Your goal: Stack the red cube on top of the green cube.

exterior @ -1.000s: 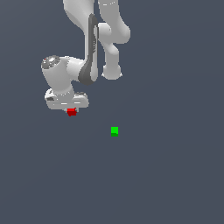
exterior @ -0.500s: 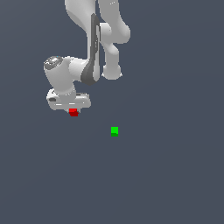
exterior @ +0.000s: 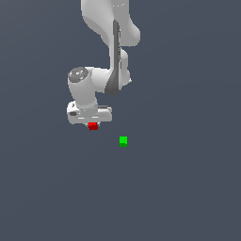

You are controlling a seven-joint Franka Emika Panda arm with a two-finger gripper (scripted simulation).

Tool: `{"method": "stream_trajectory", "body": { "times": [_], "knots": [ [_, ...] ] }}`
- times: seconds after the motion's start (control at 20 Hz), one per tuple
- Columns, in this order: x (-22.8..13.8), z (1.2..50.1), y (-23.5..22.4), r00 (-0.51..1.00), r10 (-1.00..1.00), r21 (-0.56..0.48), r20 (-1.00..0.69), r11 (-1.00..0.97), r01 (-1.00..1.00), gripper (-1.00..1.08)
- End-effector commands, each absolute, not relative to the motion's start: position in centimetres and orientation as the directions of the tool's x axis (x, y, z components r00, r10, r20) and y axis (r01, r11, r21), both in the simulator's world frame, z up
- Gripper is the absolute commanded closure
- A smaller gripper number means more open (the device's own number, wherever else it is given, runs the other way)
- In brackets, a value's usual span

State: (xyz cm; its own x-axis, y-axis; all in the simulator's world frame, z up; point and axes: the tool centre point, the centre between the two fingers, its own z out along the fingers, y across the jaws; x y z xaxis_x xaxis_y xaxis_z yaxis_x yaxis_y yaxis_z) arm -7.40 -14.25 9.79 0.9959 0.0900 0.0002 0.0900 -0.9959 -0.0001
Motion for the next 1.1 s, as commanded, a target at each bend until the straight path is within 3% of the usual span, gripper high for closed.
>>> {"method": "stream_trajectory", "body": {
  "times": [0.0, 0.5, 1.0, 1.05],
  "knots": [
    [-6.5, 9.2, -11.4, 0.996, 0.091, 0.0, 0.001, -0.996, 0.091, 1.08],
    [-3.0, 7.2, -1.7, 0.996, 0.091, 0.0, 0.001, -0.996, 0.091, 1.08],
    [-1.7, 6.5, 1.5, 0.996, 0.091, 0.0, 0.0, -0.996, 0.091, 1.08],
    [-1.7, 6.5, 1.5, 0.996, 0.091, 0.0, 0.0, -0.996, 0.091, -0.92]
  ]
}}
